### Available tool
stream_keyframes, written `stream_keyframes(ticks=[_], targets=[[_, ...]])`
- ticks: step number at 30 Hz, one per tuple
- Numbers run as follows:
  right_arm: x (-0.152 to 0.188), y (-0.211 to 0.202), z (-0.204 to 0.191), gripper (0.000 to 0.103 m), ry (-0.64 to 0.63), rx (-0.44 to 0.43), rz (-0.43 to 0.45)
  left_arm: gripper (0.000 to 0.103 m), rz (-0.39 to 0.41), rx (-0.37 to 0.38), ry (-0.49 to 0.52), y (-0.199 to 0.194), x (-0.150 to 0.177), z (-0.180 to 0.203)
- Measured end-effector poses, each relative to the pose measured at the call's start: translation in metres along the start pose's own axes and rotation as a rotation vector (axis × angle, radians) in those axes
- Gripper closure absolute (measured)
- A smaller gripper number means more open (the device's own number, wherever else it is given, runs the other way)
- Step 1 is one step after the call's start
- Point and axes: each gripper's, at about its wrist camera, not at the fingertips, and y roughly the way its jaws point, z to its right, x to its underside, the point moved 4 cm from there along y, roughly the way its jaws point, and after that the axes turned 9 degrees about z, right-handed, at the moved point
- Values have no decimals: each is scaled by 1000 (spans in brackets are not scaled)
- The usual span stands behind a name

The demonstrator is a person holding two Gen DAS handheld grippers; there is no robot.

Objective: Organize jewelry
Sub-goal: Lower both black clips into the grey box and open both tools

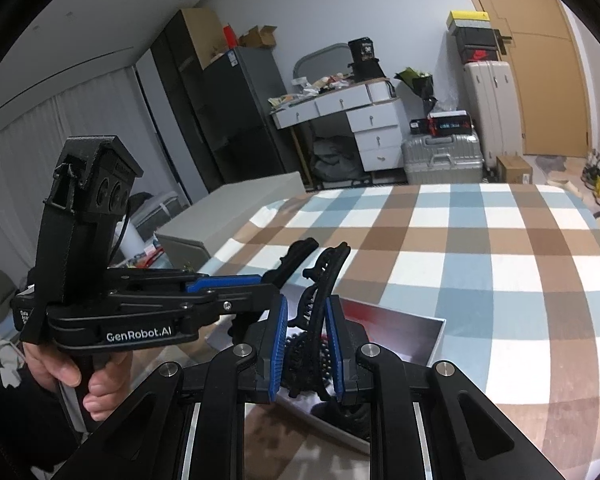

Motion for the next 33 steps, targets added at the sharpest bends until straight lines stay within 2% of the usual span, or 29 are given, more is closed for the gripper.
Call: stream_keyframes(ticks=[19,22,24,27,29,30,33], targets=[[20,22,15,82,15,16,-78,88,-20,15,20,9,9,3],[21,20,17,77,31,22,-84,73,-15,-9,28,7,9,2],[21,16,18,71,41,26,-77,60,-11,-6,19,5,10,0],[20,9,20,68,55,38,-57,57,1,-12,21,1,10,0],[17,3,20,55,64,44,-36,57,14,-22,26,-5,10,2],[16,1,20,52,64,48,-24,56,20,-28,27,-5,10,2],[9,-11,15,49,54,61,27,52,58,-56,32,-14,8,2]])
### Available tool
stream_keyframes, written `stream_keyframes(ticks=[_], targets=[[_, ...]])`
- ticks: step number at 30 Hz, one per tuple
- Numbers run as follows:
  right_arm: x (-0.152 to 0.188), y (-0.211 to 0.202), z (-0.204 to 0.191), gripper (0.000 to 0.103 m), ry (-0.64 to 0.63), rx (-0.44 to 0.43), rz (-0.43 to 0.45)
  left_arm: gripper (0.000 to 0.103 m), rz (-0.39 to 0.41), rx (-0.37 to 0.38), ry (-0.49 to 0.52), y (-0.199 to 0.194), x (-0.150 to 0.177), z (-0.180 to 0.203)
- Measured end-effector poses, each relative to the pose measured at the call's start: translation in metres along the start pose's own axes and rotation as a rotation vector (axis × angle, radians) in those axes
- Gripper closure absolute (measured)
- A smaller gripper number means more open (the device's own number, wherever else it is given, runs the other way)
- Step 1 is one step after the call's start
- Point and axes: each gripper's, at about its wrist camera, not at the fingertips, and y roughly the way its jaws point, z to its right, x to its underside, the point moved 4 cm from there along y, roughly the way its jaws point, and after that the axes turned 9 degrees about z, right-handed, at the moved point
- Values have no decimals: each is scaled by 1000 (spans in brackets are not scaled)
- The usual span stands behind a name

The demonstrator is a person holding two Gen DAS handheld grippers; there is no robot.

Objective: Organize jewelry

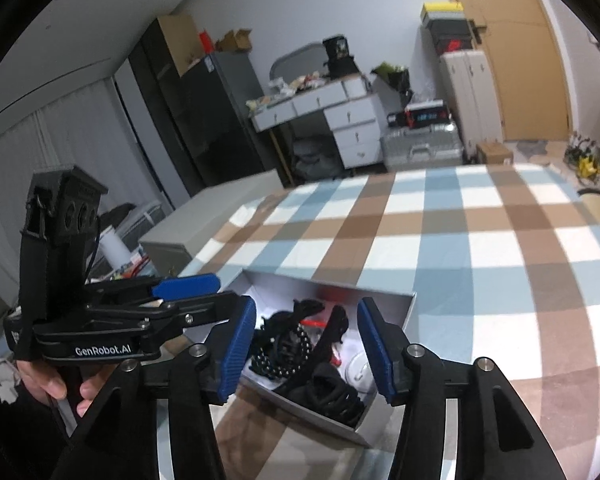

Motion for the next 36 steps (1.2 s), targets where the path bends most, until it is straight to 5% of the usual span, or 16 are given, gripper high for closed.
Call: stream_keyframes(ticks=[7,10,16,19,36], targets=[[-9,-20,-12,28,-47,41,80,50,121,-134,7,-20,1,-2],[-11,-29,-17,19,-56,66,111,24,198,-184,-3,-35,-2,-4],[-14,-42,-26,7,-98,127,158,18,351,-284,31,-63,-9,-1],[-18,-53,-33,0,-117,141,212,6,414,-338,33,-73,-11,0],[-11,-89,-68,0,-257,216,448,1,685,-507,-82,-110,5,-24]])
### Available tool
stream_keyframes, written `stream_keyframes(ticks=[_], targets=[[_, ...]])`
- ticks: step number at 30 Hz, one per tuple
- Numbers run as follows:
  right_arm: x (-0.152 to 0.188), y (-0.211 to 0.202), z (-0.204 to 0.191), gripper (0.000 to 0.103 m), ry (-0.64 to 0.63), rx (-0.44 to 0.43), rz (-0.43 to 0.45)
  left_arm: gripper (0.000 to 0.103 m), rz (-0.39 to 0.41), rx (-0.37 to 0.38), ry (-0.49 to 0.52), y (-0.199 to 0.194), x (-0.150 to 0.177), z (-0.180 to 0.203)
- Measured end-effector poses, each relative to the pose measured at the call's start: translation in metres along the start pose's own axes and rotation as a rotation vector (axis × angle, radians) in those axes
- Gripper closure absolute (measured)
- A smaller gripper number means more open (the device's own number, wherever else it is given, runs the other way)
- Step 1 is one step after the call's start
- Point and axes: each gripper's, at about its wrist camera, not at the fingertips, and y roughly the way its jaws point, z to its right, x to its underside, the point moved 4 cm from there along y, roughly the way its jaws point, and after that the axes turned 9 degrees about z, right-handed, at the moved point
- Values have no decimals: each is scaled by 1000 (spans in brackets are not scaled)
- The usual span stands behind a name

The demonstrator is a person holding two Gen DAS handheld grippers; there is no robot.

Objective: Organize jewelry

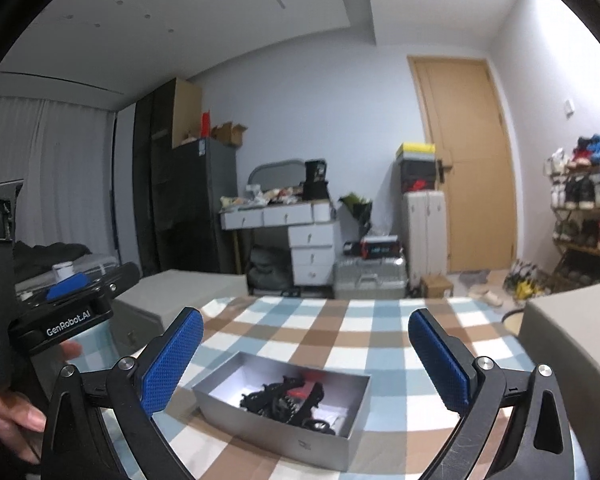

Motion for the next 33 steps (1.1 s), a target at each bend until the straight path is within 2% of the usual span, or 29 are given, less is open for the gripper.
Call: stream_keyframes(ticks=[4,8,17,23,26,28,33], targets=[[7,-3,-2,0,-53,23,34,1,-23,9,29,6,12,2],[20,-2,-2,0,-107,44,22,1,-53,26,35,9,25,4],[47,3,5,0,-146,80,-50,1,-96,50,95,8,46,13],[54,12,13,0,-119,85,-121,1,-121,83,109,5,53,19],[63,23,25,0,-67,99,-197,1,-160,113,94,7,56,20],[62,20,29,0,-52,127,-190,1,-220,122,101,13,60,23],[62,18,25,0,-75,112,-193,1,-192,178,112,-1,56,29]])
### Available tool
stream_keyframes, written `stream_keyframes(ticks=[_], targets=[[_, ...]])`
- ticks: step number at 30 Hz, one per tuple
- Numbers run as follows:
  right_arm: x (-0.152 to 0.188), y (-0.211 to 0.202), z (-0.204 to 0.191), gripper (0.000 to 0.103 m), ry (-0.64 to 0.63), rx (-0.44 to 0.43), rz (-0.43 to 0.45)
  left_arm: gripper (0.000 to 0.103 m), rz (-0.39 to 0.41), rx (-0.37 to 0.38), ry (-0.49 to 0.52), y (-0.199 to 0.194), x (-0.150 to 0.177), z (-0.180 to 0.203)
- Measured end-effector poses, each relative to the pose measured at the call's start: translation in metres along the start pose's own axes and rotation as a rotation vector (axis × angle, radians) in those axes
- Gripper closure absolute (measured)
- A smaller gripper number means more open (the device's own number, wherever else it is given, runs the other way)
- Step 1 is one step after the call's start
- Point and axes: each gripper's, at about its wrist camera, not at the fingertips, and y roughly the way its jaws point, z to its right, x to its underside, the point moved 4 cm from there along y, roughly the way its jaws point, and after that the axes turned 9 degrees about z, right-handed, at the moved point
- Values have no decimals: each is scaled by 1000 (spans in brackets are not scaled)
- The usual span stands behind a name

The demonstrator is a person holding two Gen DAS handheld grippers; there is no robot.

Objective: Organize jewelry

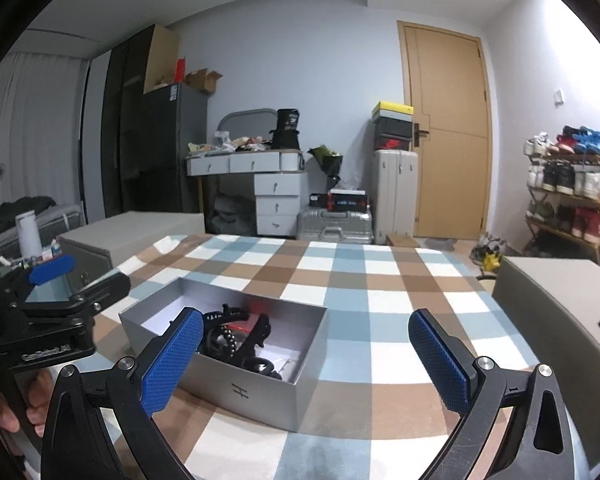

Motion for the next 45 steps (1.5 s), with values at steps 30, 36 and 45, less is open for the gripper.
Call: stream_keyframes(ticks=[30,36,45], targets=[[-2,4,2,0,5,-3,-11,1,-7,-29,-16,4,-1,-5],[-2,5,1,0,5,-3,-13,1,-8,-29,-15,5,-1,-5],[-2,6,1,0,4,-2,-18,1,-8,-29,-15,5,-1,-5]])
